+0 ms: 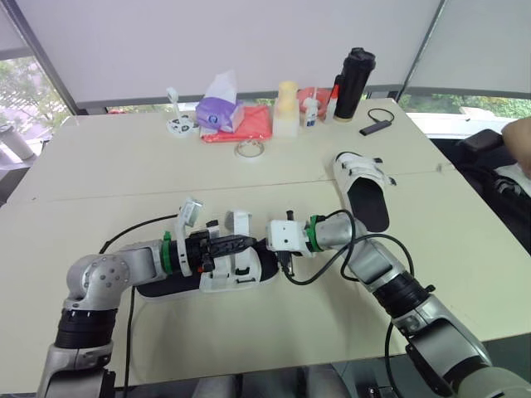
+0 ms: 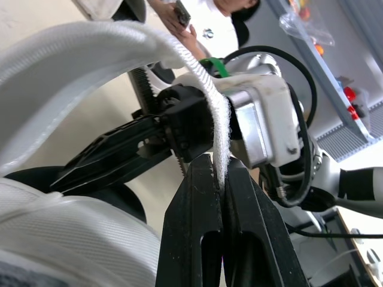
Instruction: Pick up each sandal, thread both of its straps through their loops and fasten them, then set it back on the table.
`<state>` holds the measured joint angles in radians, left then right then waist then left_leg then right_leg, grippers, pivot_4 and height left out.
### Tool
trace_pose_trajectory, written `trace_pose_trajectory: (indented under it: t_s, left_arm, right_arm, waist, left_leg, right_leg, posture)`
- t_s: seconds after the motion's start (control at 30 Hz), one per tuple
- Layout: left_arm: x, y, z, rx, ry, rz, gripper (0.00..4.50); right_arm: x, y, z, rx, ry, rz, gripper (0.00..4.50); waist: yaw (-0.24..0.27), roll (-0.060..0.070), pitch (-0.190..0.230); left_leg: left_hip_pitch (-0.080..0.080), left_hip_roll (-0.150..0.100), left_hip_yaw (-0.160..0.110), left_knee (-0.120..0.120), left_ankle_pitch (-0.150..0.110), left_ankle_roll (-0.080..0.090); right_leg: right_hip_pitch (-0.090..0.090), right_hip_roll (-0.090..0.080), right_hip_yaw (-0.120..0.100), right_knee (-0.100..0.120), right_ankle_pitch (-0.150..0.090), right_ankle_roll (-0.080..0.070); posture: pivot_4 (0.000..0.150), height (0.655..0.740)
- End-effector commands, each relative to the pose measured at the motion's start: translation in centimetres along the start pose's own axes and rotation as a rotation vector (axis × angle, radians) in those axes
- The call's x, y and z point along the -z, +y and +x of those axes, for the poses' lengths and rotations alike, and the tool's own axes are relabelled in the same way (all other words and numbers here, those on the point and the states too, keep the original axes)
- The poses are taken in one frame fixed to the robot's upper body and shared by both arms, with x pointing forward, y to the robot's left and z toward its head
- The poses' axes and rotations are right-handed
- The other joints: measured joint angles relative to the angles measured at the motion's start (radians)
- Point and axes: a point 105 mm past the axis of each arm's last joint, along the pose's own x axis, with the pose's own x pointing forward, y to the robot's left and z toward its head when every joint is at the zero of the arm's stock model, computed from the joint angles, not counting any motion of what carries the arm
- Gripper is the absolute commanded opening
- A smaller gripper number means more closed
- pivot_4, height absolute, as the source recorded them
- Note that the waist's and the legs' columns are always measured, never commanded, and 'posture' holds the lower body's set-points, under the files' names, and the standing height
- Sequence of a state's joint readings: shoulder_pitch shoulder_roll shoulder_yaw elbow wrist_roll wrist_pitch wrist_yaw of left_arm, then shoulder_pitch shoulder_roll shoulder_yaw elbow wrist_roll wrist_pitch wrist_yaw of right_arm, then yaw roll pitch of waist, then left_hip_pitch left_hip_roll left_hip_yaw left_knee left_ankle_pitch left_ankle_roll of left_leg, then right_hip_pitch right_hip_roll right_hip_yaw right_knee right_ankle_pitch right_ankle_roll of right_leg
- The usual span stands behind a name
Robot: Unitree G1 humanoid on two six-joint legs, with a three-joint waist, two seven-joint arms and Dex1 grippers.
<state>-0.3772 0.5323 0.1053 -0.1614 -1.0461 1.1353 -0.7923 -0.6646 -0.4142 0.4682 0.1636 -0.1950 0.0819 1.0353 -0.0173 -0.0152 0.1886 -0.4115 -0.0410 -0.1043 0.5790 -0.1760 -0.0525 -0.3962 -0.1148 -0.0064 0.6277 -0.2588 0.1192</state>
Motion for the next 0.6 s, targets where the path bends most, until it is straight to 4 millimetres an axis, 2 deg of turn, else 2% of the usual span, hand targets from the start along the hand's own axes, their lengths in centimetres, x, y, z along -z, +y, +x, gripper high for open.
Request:
trace_pose_trajectory:
  t_s: [0.03, 0.23, 0.47, 0.6]
  left_arm:
    - [0.7, -0.6, 0.3, 0.022, 0.035, 0.055, 0.03]
    - [2.2, -0.4, 0.7, 0.02, 0.039, 0.047, 0.03]
    - [1.5, 0.0, 1.0, -0.003, -0.033, 0.056, 0.03]
    - [2.0, 0.2, 1.2, -0.005, -0.044, 0.044, 0.03]
  right_arm:
    - [1.4, 1.2, 0.3, -0.037, 0.055, 0.025, 0.0]
    - [1.3, 1.2, 0.3, -0.034, 0.052, 0.026, 0.0]
    - [1.3, 1.3, 0.3, -0.036, 0.051, 0.027, 0.0]
    - [1.3, 1.3, 0.3, -0.036, 0.051, 0.026, 0.0]
  waist:
    - [0.0, 0.0, 0.0]
    - [0.001, 0.0, 0.0]
    - [0.003, 0.0, 0.0]
    - [0.004, 0.0, 0.0]
  left_leg:
    - [0.0, 0.0, 0.0, 0.0, 0.0, 0.0]
    - [0.0, 0.0, 0.0, 0.0, 0.0, 0.0]
    - [0.0, 0.0, 0.0, 0.0, 0.0, 0.0]
    - [0.0, 0.0, 0.0, 0.0, 0.0, 0.0]
  right_leg:
    - [0.0, 0.0, 0.0, 0.0, 0.0, 0.0]
    - [0.0, 0.0, 0.0, 0.0, 0.0, 0.0]
    - [0.001, 0.0, 0.0, 0.0, 0.0, 0.0]
    - [0.001, -0.001, 0.0, 0.0, 0.0, 0.0]
  posture:
    - [0.15, 0.74]
    - [0.15, 0.74]
    - [0.15, 0.74]
    - [0.15, 0.74]
